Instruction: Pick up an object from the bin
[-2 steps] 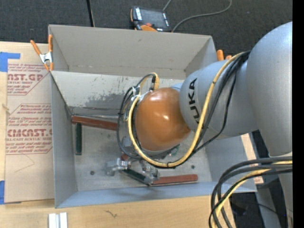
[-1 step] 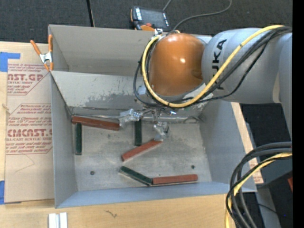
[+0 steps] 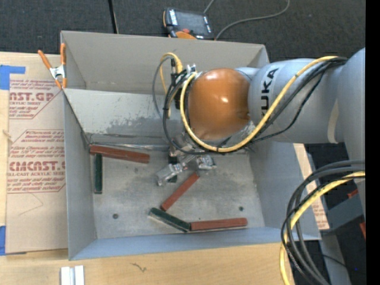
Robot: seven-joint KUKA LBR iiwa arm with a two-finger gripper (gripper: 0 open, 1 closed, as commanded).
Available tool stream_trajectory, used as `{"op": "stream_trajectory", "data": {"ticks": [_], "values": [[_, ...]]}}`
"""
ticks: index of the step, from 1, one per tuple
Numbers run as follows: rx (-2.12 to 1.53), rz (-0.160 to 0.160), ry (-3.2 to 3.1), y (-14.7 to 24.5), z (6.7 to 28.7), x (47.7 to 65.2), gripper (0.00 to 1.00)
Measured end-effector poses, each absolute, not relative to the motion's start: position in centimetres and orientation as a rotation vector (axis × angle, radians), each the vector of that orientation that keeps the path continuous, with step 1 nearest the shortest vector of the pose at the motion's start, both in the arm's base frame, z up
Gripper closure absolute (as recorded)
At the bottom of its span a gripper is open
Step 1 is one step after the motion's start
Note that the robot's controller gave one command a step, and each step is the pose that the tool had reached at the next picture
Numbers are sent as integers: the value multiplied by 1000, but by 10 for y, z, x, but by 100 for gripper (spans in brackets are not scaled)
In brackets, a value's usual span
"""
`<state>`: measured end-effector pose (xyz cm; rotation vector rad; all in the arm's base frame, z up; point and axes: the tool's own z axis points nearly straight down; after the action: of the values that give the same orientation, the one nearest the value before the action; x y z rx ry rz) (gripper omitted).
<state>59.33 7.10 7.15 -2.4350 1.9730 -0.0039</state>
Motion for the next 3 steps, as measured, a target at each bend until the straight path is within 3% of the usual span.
{"op": "stream_trajectory", "data": {"ticks": [1, 2, 3], "values": [[-2357, 4, 2070, 121, 147, 517, 0], [-2620, 2, 1731, 95, 70, 544, 0], [-2556, -3, 1822, 43, 71, 591, 0]]}}
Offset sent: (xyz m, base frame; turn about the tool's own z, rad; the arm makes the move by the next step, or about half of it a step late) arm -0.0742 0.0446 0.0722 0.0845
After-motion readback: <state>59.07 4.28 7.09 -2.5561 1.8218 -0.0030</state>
